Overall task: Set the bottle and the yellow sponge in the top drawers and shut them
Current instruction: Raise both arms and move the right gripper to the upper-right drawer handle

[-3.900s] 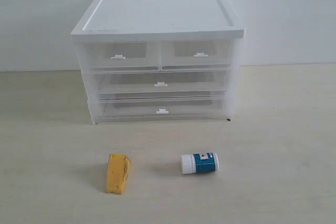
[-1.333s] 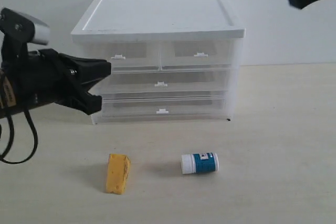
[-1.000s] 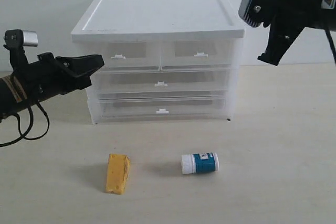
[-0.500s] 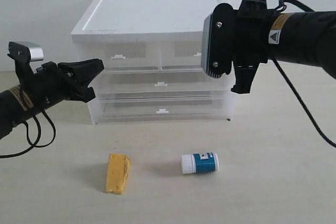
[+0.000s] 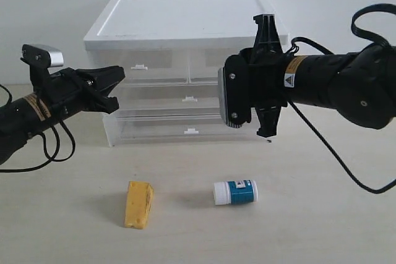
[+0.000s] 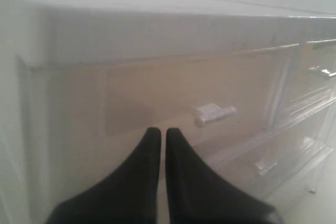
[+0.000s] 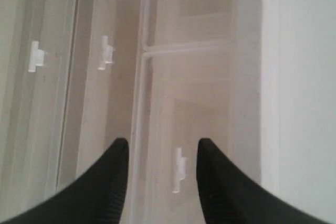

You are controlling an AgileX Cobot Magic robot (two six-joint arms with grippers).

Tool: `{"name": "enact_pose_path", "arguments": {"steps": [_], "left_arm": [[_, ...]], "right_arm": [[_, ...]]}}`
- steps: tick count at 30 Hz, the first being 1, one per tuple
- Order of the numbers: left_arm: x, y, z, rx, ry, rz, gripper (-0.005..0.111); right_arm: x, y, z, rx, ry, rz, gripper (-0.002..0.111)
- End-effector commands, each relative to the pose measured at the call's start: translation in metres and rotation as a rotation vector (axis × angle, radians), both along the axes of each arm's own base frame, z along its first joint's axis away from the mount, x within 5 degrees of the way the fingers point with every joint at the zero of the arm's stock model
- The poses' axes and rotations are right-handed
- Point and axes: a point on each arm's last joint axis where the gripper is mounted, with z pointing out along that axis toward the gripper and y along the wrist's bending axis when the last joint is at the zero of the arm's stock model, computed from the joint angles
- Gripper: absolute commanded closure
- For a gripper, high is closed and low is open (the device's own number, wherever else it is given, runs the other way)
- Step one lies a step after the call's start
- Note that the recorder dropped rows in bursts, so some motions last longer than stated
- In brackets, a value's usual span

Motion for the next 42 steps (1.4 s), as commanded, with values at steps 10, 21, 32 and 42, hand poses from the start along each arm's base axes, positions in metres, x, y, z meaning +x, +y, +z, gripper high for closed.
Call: {"name": "enact_pose_path", "arguments": {"steps": [10, 21, 32, 42], "left_arm": [[0.010, -0.002, 0.005, -0.026, -0.038, -0.011, 0.103], [0.010, -0.002, 0.003, -0.018, -0.031, -0.015, 0.103], [0.010, -0.002, 0.003, -0.016, -0.031, -0.018, 0.103], [0.010, -0.002, 0.003, -0.010, -0.036, -0.018, 0.103]], "right_arm": [[0.028, 0.006, -0.005, 0.039, -0.145, -0.083, 0.070], [0.036, 0.005, -0.029, -0.047, -0.124, -0.112, 0.070], [0.046, 0.000, -0.039, -0.014, -0.189, -0.165, 0.070], [0.054, -0.016, -0.041, -0.008, -0.191, -0.214, 0.078]]}}
